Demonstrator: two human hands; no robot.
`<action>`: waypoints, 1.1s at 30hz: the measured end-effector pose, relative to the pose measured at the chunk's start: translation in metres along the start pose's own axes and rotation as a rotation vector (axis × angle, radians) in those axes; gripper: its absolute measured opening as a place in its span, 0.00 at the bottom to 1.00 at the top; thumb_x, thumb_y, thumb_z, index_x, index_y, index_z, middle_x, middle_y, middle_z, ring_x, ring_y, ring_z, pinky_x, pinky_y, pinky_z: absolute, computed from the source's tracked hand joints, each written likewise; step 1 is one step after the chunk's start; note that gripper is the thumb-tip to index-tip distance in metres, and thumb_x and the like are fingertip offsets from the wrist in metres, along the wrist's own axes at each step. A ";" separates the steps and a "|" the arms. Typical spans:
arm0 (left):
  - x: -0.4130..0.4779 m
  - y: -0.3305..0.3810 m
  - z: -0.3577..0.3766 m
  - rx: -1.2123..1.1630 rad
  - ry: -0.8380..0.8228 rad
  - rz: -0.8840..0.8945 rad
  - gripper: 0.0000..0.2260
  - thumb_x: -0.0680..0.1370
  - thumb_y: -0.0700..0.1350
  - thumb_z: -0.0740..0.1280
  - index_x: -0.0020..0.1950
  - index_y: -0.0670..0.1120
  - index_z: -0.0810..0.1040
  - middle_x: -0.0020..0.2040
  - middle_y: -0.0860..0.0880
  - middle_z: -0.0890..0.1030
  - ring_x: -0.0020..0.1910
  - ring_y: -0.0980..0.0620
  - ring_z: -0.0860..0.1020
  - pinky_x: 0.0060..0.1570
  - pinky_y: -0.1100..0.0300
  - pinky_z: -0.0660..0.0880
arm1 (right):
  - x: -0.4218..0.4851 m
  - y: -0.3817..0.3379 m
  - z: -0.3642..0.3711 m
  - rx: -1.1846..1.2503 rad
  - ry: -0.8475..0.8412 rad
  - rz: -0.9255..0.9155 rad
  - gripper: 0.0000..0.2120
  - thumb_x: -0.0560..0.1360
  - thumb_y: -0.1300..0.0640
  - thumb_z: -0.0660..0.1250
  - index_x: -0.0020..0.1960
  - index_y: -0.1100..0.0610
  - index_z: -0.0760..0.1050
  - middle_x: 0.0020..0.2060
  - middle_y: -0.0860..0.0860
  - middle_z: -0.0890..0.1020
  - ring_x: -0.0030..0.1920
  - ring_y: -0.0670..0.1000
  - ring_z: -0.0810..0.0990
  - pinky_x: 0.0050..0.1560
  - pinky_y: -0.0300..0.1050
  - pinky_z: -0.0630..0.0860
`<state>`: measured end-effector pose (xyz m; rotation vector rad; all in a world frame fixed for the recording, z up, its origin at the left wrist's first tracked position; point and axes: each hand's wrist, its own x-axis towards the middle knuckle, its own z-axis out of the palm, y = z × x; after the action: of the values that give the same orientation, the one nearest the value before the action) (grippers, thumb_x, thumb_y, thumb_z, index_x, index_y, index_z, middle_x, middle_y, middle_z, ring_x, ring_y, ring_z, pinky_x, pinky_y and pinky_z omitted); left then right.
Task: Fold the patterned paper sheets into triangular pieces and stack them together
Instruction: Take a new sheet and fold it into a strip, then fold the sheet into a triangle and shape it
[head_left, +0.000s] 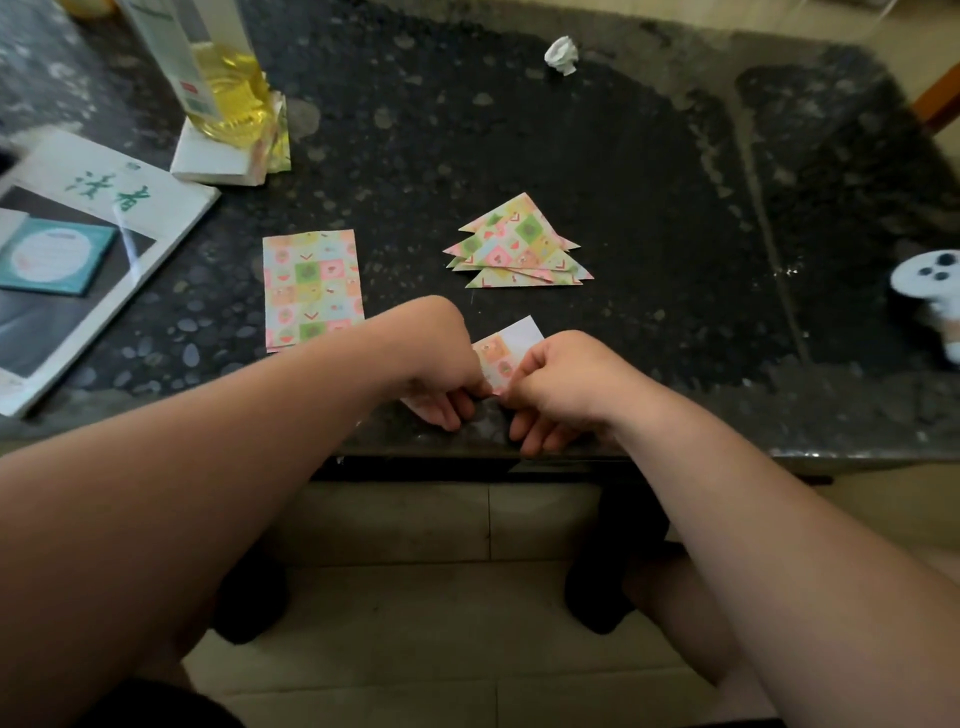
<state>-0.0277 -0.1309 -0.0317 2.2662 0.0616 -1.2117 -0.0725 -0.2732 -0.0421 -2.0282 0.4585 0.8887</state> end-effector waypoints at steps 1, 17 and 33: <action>0.000 0.000 -0.001 -0.008 -0.001 -0.011 0.08 0.82 0.43 0.70 0.49 0.37 0.80 0.29 0.47 0.83 0.25 0.52 0.81 0.27 0.60 0.79 | 0.000 0.001 0.000 0.001 0.001 -0.002 0.03 0.81 0.64 0.66 0.48 0.61 0.77 0.30 0.56 0.85 0.25 0.52 0.83 0.22 0.38 0.73; -0.009 -0.042 -0.053 0.105 0.213 -0.131 0.08 0.80 0.38 0.70 0.45 0.34 0.80 0.33 0.41 0.85 0.28 0.47 0.83 0.27 0.57 0.81 | -0.003 0.002 -0.002 0.007 0.013 -0.003 0.03 0.81 0.64 0.66 0.49 0.62 0.77 0.32 0.58 0.86 0.28 0.54 0.84 0.25 0.41 0.77; -0.037 -0.044 0.053 0.872 0.247 0.537 0.39 0.82 0.67 0.56 0.84 0.49 0.44 0.84 0.49 0.41 0.82 0.51 0.39 0.78 0.56 0.43 | -0.012 0.008 -0.037 0.052 0.423 -0.043 0.07 0.74 0.56 0.75 0.48 0.49 0.78 0.48 0.50 0.82 0.49 0.51 0.83 0.49 0.54 0.84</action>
<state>-0.1027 -0.1126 -0.0458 2.8432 -1.1027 -0.7169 -0.0701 -0.3085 -0.0234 -2.1703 0.6566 0.4116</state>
